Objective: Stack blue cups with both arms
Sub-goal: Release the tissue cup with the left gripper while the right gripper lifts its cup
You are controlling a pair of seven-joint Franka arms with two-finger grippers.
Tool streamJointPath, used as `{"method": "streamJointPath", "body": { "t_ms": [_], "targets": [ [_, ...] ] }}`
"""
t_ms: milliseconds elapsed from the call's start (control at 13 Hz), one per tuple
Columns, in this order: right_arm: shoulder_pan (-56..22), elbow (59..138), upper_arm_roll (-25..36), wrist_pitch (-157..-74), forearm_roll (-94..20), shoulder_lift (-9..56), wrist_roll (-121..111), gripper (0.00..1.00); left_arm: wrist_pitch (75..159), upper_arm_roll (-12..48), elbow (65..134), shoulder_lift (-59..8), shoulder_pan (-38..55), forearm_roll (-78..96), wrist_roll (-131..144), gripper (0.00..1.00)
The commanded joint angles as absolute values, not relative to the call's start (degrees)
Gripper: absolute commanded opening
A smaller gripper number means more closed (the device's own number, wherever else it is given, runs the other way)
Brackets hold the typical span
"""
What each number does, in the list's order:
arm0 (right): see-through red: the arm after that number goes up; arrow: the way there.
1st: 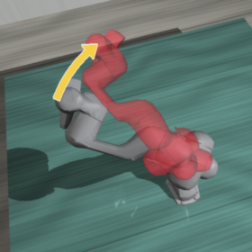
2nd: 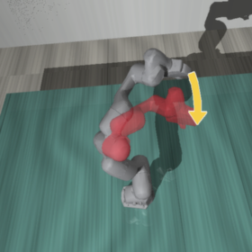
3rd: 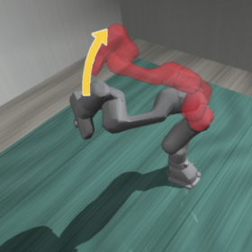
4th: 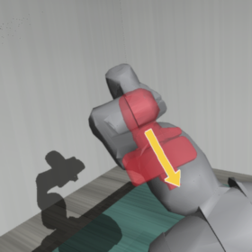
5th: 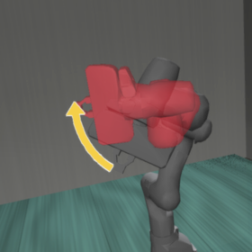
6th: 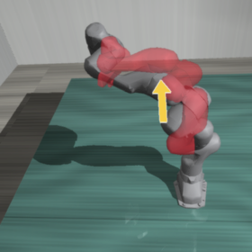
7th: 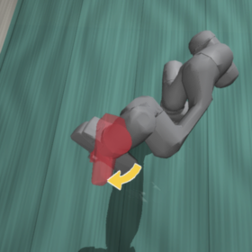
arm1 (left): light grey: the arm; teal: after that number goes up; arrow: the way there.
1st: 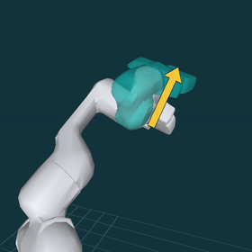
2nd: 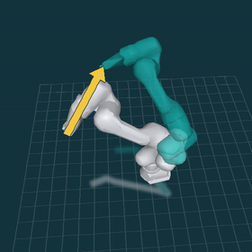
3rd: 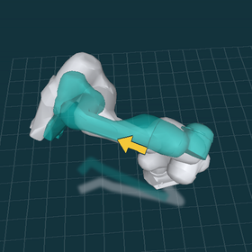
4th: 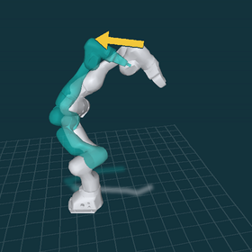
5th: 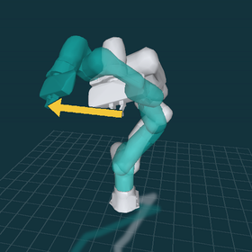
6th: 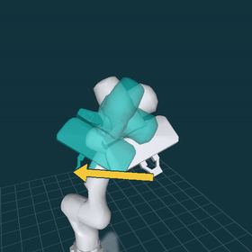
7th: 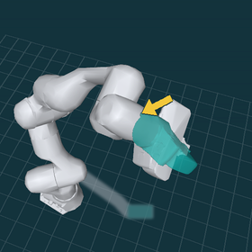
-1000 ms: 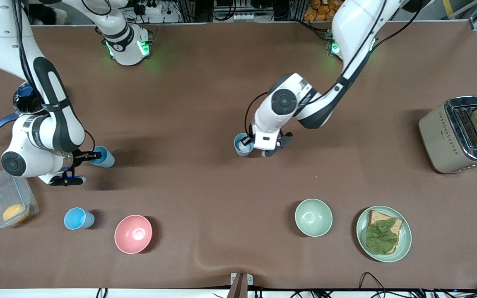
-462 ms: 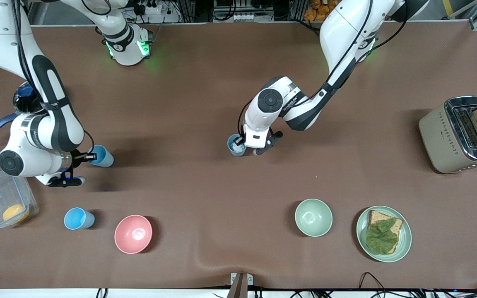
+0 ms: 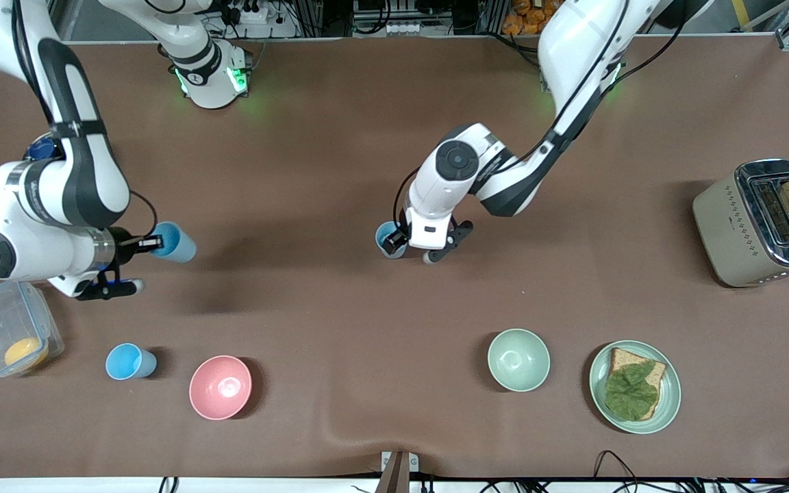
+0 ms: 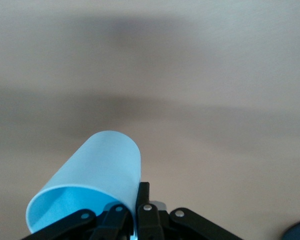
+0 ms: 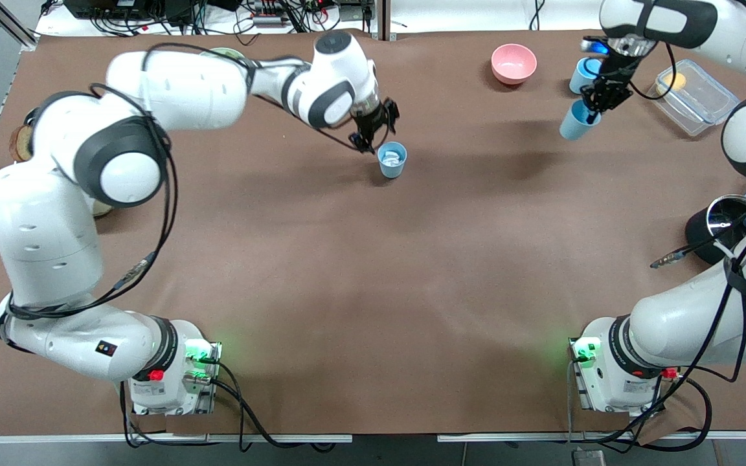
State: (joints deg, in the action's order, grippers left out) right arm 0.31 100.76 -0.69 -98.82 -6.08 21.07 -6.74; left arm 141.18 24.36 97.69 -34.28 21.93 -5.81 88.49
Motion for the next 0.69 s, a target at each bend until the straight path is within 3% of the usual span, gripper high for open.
{"method": "streamJointPath", "body": {
  "t_ms": [0, 231, 615],
  "targets": [
    [-4.2, 95.3, -1.0, -91.0, -10.2, 21.0, 3.5, 0.0, 135.1, 24.1, 99.1, -26.0, 20.9, -6.7, 91.1, 1.0],
    [-12.3, 92.6, -1.2, -89.3, -15.5, 21.1, 21.3, 0.0, 128.8, 24.4, 99.1, -21.3, 20.2, -6.4, 90.9, 1.0],
    [-23.7, 90.5, -1.0, -93.0, -19.3, 21.2, 28.0, 0.0, 123.0, 24.6, 99.1, -15.0, 13.4, -5.4, 82.3, 1.0]
  ]
}}
